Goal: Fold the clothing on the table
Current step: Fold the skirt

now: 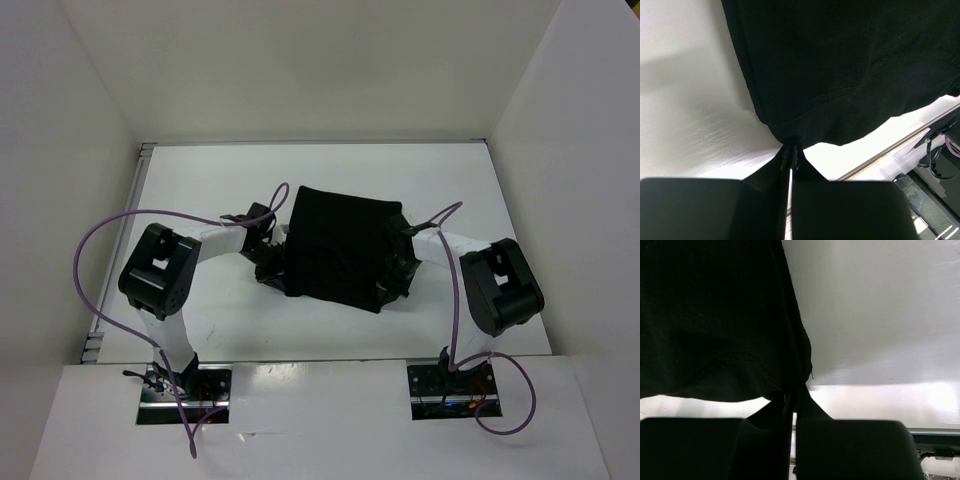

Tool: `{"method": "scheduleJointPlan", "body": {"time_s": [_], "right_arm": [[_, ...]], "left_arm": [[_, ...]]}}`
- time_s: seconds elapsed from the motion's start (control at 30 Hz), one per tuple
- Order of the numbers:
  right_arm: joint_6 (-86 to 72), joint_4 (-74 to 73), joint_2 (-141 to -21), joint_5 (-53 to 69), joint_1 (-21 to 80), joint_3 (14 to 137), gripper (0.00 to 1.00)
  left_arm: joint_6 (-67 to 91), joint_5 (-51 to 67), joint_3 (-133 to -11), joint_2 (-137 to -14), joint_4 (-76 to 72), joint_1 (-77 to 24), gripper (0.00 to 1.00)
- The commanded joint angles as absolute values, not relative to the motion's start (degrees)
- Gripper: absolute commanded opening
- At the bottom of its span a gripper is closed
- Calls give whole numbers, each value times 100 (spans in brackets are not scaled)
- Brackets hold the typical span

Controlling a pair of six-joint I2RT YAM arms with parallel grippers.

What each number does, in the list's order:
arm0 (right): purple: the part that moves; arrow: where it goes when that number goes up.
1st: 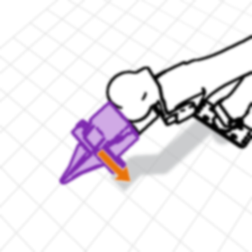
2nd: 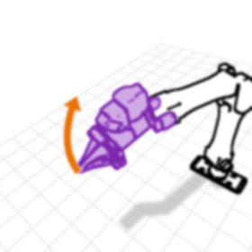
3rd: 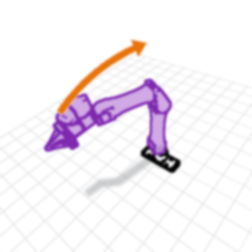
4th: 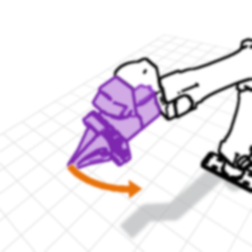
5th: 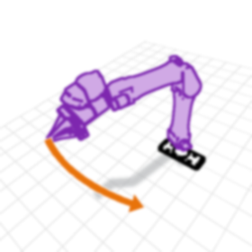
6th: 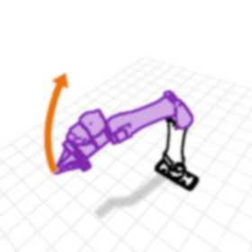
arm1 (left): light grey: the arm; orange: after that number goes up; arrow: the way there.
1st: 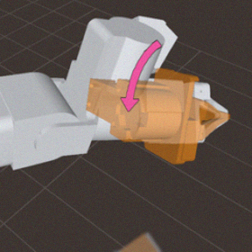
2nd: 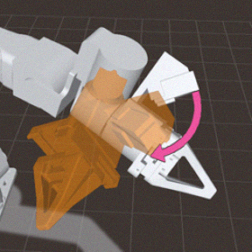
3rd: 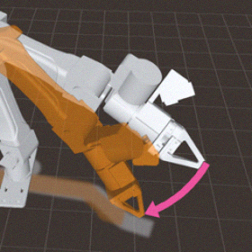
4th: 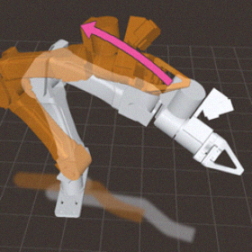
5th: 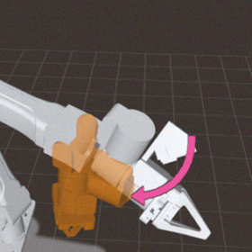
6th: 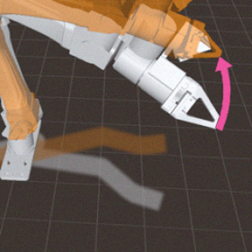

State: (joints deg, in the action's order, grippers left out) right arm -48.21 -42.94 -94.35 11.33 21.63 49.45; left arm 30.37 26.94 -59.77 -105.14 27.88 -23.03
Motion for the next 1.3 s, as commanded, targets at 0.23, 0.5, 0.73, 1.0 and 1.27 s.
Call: {"method": "scheduleJointPlan", "body": {"time_s": [0.23,0.5,0.73,1.0,1.27], "right_arm": [[-4229,-4500,-10017,-202,1697,6640,0],[-3955,-4553,-10407,7,1345,7463,0],[-4367,-5193,-8642,702,1942,5987,0],[-4641,-6591,-6989,1318,2224,5712,0],[-4368,-6584,-7435,775,1943,6231,0]], "left_arm": [[2831,2716,-7486,-11266,2908,-2057,0],[2716,2584,-8421,-11541,3129,-1811,0],[2900,2751,-6383,-9433,3207,-1811,0],[2900,2874,-5581,-7982,4244,-1863,0],[3111,2681,-6362,-8628,3859,-1793,0]]}}
